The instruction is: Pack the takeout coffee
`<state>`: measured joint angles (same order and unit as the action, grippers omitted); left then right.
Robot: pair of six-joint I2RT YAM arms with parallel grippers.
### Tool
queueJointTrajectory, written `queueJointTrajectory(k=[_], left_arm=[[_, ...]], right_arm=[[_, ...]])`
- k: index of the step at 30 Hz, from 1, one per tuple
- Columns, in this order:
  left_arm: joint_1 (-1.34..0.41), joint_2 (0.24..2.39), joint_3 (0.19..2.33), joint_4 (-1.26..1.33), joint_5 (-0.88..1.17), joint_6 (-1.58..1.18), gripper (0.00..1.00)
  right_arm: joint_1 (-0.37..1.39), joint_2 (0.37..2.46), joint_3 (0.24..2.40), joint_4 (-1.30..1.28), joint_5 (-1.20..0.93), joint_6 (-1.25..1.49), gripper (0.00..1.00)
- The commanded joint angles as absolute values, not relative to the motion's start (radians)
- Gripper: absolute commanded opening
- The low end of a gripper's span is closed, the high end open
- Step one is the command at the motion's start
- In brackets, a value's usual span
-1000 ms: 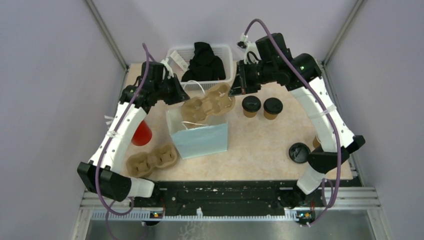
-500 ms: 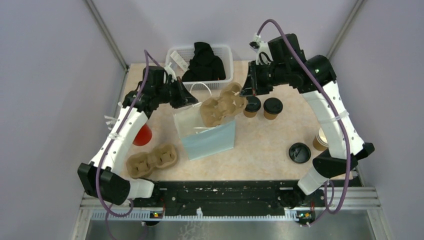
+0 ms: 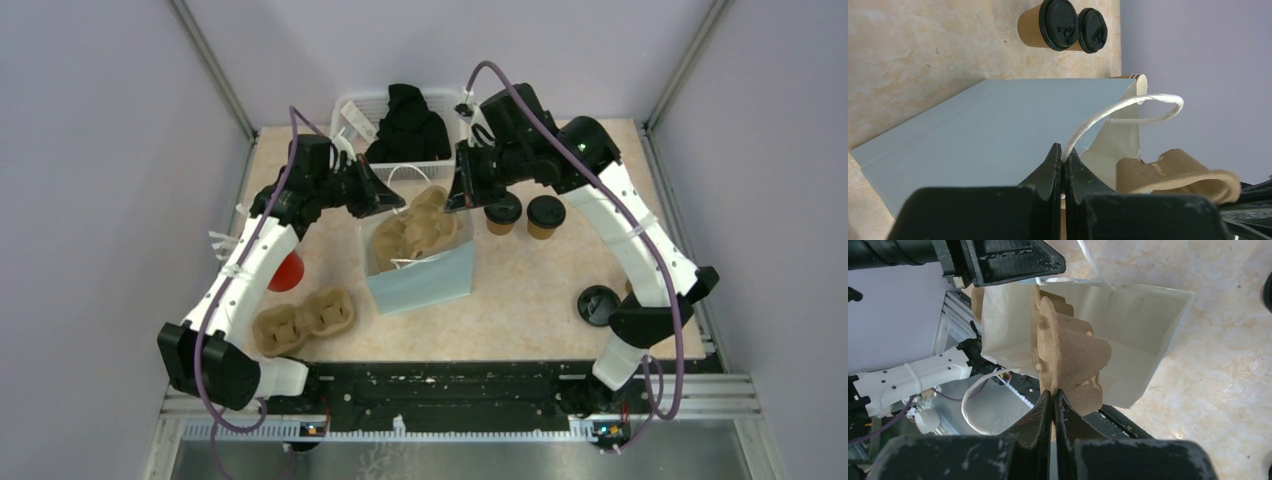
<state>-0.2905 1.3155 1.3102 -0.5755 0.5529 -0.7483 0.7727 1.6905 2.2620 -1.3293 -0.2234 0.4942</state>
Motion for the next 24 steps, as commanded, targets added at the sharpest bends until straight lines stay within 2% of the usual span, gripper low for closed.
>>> queueJointTrajectory(k=[1,6,11,15,24], left_arm=[[-0.294,1.29,1.295,-0.501,0.571,-0.77,0.0],[-0.293,1.273,1.268,-0.483,0.564,-0.781,0.0],[-0.295,1.266,1.258,-0.481,0.568,-0.781,0.0],[-0.295,1.264,1.257,-0.485,0.57,-0.777,0.0],[-0.295,1.274,1.268,-0.494,0.569,-0.772,0.0]], right_arm=[[0.806,1.704,2.257,-1.278,-0.201,0.585,0.0],[0.809,1.654,2.085,-1.091,-0.251,0.655,0.0],[0.799,1.63,2.012,-1.04,-0.249,0.639,0.0],[0.746,1.578,1.894,-0.94,-0.326,0.636,0.0],[0.733,1.573,1.859,-0.912,-0.388,0.63,0.0]])
